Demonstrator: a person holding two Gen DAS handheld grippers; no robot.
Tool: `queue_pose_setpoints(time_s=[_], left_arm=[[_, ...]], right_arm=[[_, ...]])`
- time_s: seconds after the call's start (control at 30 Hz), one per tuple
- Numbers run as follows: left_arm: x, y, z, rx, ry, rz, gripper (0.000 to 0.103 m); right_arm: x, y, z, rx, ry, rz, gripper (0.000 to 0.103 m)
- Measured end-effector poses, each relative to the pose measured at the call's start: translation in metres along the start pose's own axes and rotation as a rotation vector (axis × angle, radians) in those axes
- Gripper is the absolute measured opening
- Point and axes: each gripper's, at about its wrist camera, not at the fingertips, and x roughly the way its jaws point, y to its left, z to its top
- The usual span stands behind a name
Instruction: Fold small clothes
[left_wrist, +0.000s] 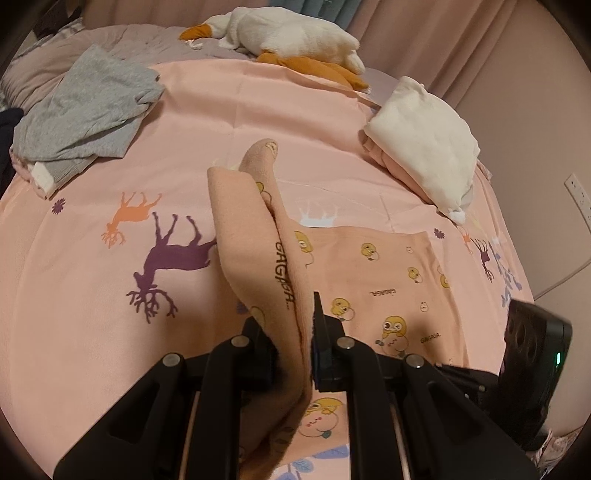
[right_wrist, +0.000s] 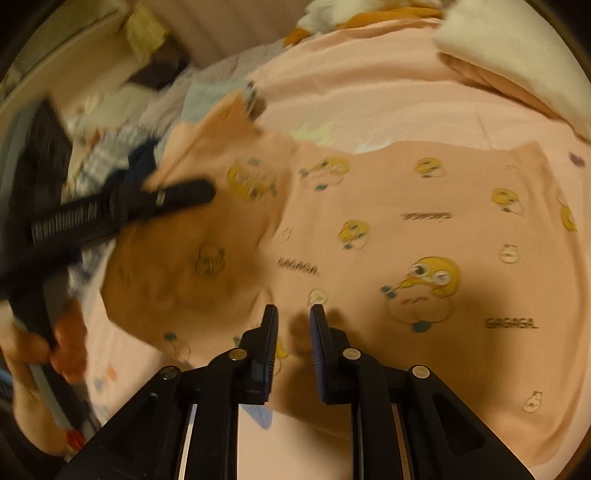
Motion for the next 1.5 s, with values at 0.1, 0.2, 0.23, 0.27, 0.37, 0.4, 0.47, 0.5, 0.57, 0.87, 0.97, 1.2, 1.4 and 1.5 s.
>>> queue_pose_setpoints(time_s=[0.1,0.2,0.23,0.27,0.37,0.4,0.47,0.5,0.57,0.87,0.97,1.2,1.4,1.5], left_arm=[[0.001,-0.010,0.000,0.024,0.000,-0.001,0.014],[0.005,-0.020,0.001,0.043,0.008,-0.002,0.014],[0.007,-0.023,0.001,0.048,0.011,-0.002,0.014],[0.008,-0.026,0.001,0.053,0.013,-0.002,0.014],[0.015,-0.037,0.000,0.076,0.021,0.007,0.014],[0.018,-0.042,-0.001,0.087,0.027,0.011,0.014],[0.024,-0.046,-0.002,0.101,0.039,0.014,0.014],[0.029,-0.050,-0.003,0.111,0.050,0.013,0.015],[0.036,-0.055,-0.006,0.119,0.069,0.007,0.017],[0.063,-0.065,-0.018,0.099,0.165,-0.068,0.050],[0.061,-0.065,-0.021,0.089,0.177,-0.088,0.051],[0.035,-0.044,-0.030,0.082,0.135,-0.061,0.052],[0.027,-0.022,-0.036,0.065,0.114,0.007,0.052],[0.024,-0.016,-0.037,0.049,0.108,0.007,0.052]], right_arm=[[-0.003,-0.016,0.004,0.069,-0.018,0.007,0.022],[-0.005,-0.028,0.009,0.136,-0.039,0.050,0.029],[-0.007,-0.028,0.008,0.156,-0.046,0.069,0.033],[-0.007,-0.032,0.009,0.185,-0.055,0.098,0.036],[-0.006,-0.045,0.013,0.283,-0.080,0.174,0.044],[-0.005,-0.049,0.014,0.315,-0.085,0.198,0.049],[-0.003,-0.059,0.015,0.396,-0.098,0.258,0.058],[-0.002,-0.062,0.016,0.427,-0.103,0.286,0.061],[0.003,-0.070,0.016,0.494,-0.107,0.347,0.064],[0.007,-0.088,0.022,0.610,-0.094,0.480,0.078],[0.009,-0.085,0.028,0.585,-0.075,0.437,0.078],[0.017,-0.076,0.035,0.491,-0.037,0.319,0.075],[0.029,-0.070,0.036,0.407,-0.010,0.140,0.022],[0.023,-0.066,0.038,0.363,-0.022,0.101,0.013]])
